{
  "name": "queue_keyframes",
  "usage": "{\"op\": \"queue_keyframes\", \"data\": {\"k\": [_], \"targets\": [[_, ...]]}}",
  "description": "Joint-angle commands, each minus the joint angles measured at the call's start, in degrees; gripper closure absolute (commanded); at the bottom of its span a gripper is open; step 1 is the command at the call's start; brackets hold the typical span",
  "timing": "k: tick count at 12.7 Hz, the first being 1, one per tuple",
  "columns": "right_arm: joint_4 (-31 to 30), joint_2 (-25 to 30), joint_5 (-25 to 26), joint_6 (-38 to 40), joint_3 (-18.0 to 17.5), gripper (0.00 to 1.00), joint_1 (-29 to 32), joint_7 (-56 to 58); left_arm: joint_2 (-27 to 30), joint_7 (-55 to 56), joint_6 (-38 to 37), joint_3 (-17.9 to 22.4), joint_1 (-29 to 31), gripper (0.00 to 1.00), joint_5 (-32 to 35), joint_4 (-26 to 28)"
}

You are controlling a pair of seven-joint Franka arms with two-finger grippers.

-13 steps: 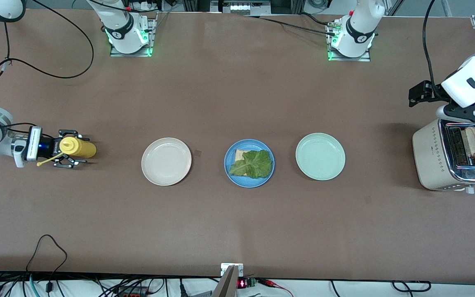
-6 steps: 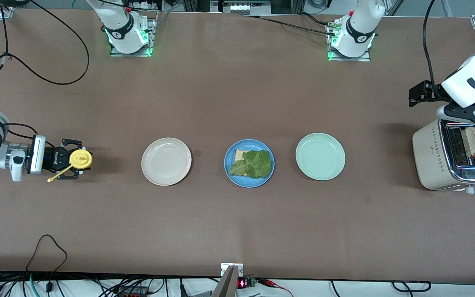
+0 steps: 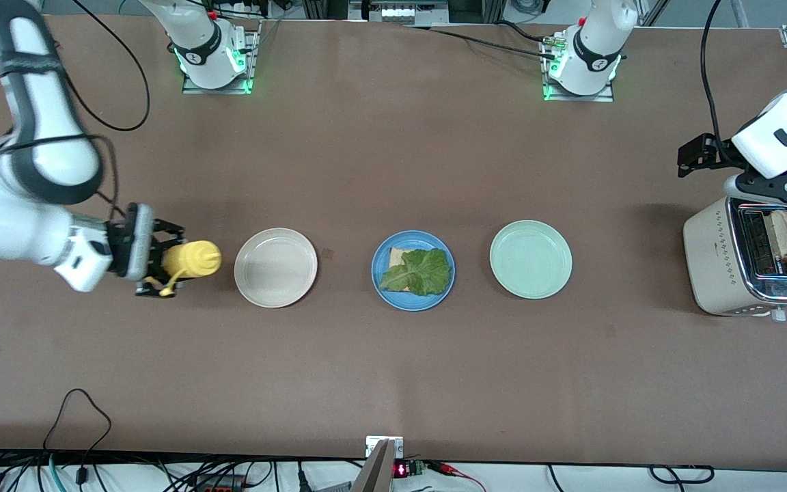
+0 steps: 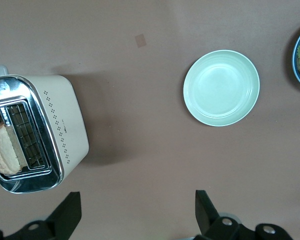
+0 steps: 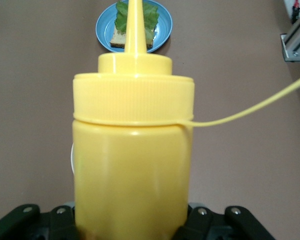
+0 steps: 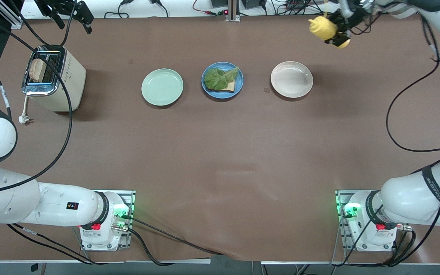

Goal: Make sandwich in blue plate with both arms
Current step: 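Lift the bottle and hold its nozzle over the lettuce on the blue plate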

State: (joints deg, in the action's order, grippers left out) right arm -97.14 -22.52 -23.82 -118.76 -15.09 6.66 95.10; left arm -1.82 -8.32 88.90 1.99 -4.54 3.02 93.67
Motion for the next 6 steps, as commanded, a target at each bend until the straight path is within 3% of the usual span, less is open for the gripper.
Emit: {"op": "queue_keyframes", "data": {"k": [1,6], "targets": [[-1.13,1.52,9.10,-5.24,0.76,1.00,-8.38,-12.16,0.32,0.32,-1.01,0.21,-0.12,0.00,-0.83,-0.60],[0.45,-3.12,28.62,-10.18,2.95,1.00,-24.82,-39.42,0.32,0.32,-1.01,0.21,-0.12,0.00,-0.83,-0.51]]}}
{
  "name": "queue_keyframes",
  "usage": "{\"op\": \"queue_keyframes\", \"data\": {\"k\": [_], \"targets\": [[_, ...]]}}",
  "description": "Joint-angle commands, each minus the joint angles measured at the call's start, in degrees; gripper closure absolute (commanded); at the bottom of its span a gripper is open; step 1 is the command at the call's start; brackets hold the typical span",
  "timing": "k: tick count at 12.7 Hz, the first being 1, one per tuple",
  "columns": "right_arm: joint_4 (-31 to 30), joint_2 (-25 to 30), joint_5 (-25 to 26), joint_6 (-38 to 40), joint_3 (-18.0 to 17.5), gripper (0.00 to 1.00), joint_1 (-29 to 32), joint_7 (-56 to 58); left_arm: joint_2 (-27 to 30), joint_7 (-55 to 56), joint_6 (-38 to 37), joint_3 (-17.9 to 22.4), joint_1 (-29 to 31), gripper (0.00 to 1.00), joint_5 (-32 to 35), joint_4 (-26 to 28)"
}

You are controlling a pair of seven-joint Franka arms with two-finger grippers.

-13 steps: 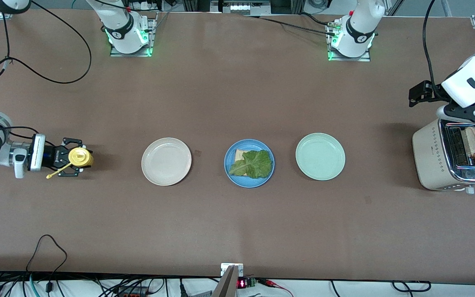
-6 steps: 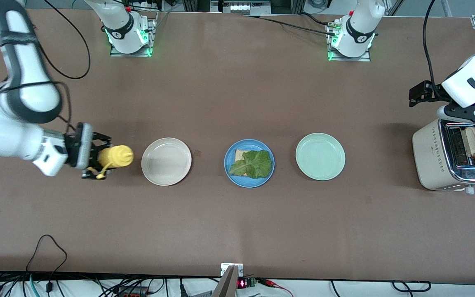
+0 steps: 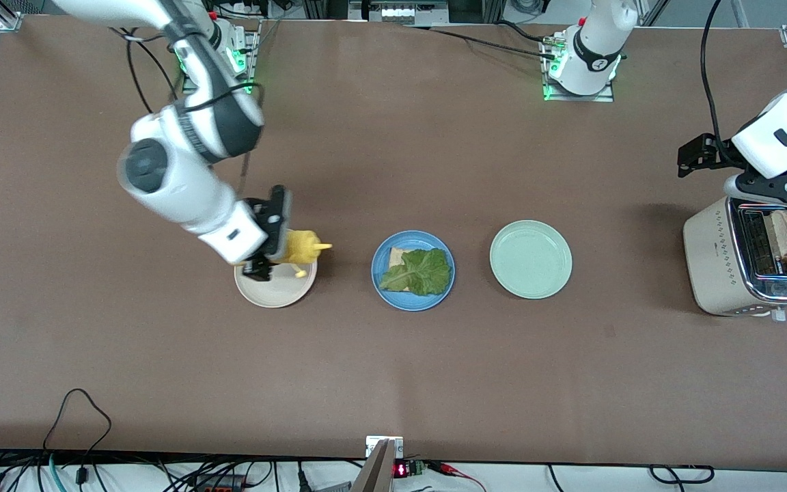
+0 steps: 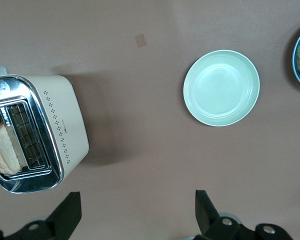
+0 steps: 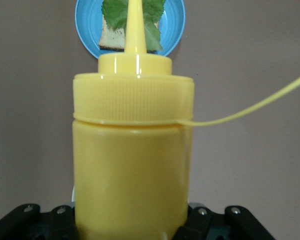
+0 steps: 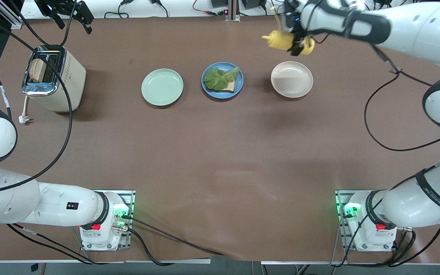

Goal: Make sandwich in blue plate with both arms
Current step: 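Lift the bottle and hold its nozzle over the lettuce on the blue plate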

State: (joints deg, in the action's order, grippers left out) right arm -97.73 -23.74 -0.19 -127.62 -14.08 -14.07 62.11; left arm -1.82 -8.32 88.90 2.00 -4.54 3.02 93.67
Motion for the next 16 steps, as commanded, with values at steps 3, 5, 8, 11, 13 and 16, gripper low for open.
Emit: {"op": "queue_keyframes", "data": {"k": [3,5,8,11,13,16], "targets": [[4.55,-7.09,8.71,-1.58,10.08,1.00,-16.29,-14.63,0.32,0.32,-1.00,0.11,-0.12,0.00,-0.83,-0.59],[8.33,-11.66,8.62,-1.58,17.47,1.00,-25.17,-17.02,0.32,0.32,-1.00,0.20,-0.12,0.00,-0.83,-0.59],[9.75,-15.19,8.62,-2.46,19.97,1.00,-28.46,-17.99,0.32,0.32,-1.00,0.11,-0.12,0.00,-0.83,-0.51],[9.75,-15.64,8.71,-2.46,19.97,1.00,-28.38,-17.90,0.32,0.32,-1.00,0.20,-0.12,0.00,-0.83,-0.59],[9.75,-14.85,8.54,-2.29,19.97,1.00,-26.72,-17.21,0.32,0.32,-1.09,0.20,-0.12,0.00,-0.83,-0.59],[8.35,-8.55,7.75,-0.02,14.81,1.00,-17.43,-13.27,0.32,0.32,-1.88,0.11,-0.12,0.00,-0.83,-0.59]]}}
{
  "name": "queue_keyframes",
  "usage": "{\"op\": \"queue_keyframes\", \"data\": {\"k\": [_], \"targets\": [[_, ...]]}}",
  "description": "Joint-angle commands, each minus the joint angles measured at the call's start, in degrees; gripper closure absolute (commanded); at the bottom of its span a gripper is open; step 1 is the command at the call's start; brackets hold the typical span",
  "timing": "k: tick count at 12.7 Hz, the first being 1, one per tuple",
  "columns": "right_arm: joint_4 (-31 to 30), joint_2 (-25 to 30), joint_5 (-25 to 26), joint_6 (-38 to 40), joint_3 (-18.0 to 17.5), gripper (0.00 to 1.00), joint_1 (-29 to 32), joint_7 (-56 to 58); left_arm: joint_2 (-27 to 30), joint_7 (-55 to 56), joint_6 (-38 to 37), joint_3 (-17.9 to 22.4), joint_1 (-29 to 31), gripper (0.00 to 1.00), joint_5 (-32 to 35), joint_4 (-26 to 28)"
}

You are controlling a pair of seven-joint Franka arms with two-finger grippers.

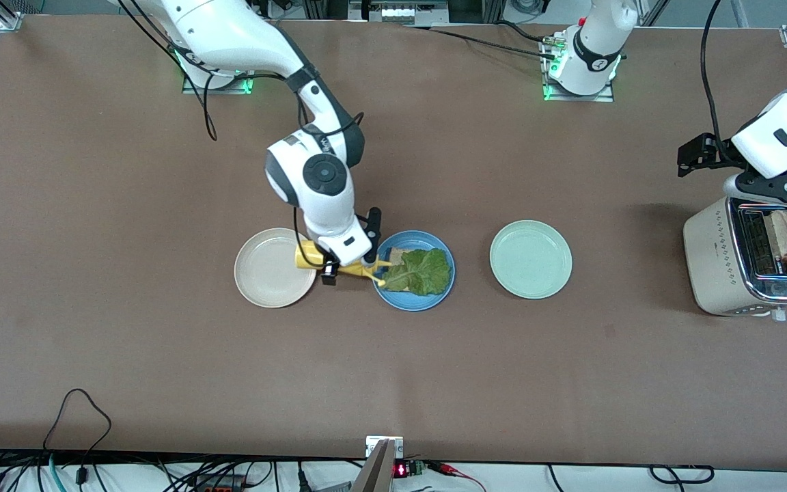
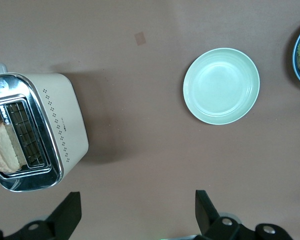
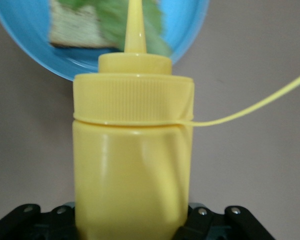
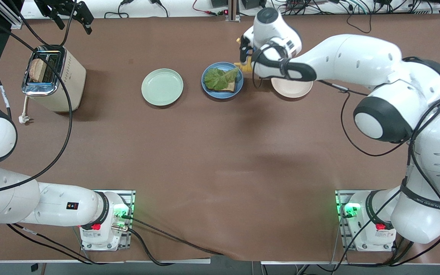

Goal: Make sandwich in blue plate with both arms
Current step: 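Lift the bottle and hold its nozzle over the lettuce on the blue plate, then carry the bottle back and set it down beside the white plate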

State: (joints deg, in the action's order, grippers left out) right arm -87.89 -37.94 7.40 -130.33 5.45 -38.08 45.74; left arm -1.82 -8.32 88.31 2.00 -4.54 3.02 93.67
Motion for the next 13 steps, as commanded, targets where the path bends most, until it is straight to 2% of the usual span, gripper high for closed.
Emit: {"op": "queue_keyframes", "data": {"k": [1,3,5,7,8,10,13], "targets": [[-2.27,7.86,-0.88,3.93,-7.27,1.00,10.61,4.78,0.32,0.32,-1.30,0.20,-0.11,0.00,-0.83,-0.59],[-4.03,12.08,-5.17,6.74,-12.37,1.00,20.19,12.14,0.32,0.40,-1.30,0.11,-0.20,0.00,-0.83,-0.59],[-4.30,14.81,-11.23,10.25,-14.85,1.00,28.11,20.40,0.24,0.40,-1.30,0.11,-0.11,0.00,-0.83,-0.68],[-4.39,16.14,-19.22,15.35,-16.34,1.00,37.50,33.39,0.24,0.40,-1.30,0.20,-0.11,0.00,-0.83,-0.68],[-4.74,16.14,-23.09,16.94,-18.18,1.00,42.77,40.07,0.24,0.40,-1.30,0.11,-0.11,0.00,-0.83,-0.68],[-7.71,17.28,-28.55,18.88,-18.99,1.00,49.39,52.64,0.32,0.40,-1.30,0.11,-0.11,0.00,-0.83,-0.59],[-11.24,17.55,-33.14,20.19,-19.25,1.00,57.30,64.88,0.24,0.40,-1.30,0.20,-0.11,0.00,-0.83,-0.68]]}}
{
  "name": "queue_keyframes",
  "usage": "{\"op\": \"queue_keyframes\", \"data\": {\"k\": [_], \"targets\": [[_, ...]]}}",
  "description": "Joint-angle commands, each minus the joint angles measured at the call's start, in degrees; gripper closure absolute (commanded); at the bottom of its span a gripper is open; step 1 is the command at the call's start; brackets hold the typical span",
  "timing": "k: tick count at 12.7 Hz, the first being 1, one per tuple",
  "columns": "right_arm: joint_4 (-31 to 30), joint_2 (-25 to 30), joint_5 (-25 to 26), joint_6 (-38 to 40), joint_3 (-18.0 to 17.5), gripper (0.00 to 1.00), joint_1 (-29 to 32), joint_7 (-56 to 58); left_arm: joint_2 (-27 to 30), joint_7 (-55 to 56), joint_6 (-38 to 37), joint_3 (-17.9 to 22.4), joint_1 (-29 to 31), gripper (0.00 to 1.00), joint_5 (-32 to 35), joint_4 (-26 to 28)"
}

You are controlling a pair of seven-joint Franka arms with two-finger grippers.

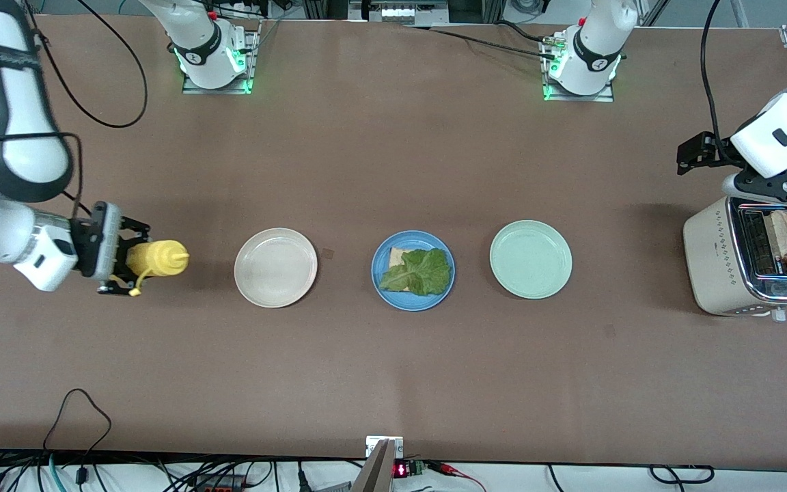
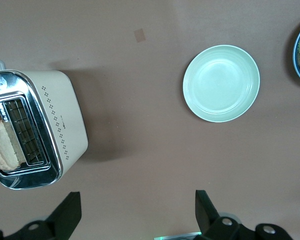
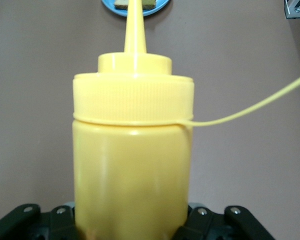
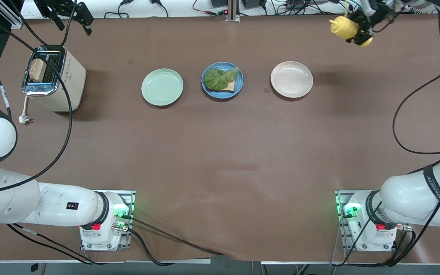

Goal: Make sandwich in blue plate with both arms
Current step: 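Carry the bottle back and set it down beside the white plate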

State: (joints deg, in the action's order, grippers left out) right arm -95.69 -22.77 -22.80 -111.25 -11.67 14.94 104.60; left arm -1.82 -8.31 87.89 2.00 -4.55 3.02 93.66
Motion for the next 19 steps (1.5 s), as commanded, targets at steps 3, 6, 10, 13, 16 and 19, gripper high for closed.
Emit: {"op": "queue_keyframes", "data": {"k": [3,6,10,13,16,19], "targets": [[-6.26,0.19,-10.22,4.89,-2.13,1.00,12.46,19.27,0.24,0.40,-0.88,0.20,-0.20,0.00,-0.82,-0.68],[-6.53,-5.52,-14.90,11.57,-2.13,1.00,20.37,30.28,0.24,0.40,-0.88,0.20,-0.20,0.00,-0.82,-0.68],[-2.94,-15.70,-19.12,21.41,-2.21,1.00,27.06,39.35,0.32,0.40,-0.88,0.11,-0.20,0.00,-0.82,-0.59],[-0.48,-20.63,-22.63,25.89,-2.21,1.00,28.39,41.90,0.32,0.49,-0.88,0.11,-0.28,0.00,-0.82,-0.68],[2.61,-26.96,-23.26,28.20,-5.10,1.00,31.28,41.82,0.32,0.40,-0.88,0.11,-0.28,0.00,-0.82,-0.68],[3.31,-30.05,-23.26,28.55,-5.64,0.97,31.38,42.00,0.32,0.40,-0.88,0.11,-0.28,0.00,-0.82,-0.68]]}}
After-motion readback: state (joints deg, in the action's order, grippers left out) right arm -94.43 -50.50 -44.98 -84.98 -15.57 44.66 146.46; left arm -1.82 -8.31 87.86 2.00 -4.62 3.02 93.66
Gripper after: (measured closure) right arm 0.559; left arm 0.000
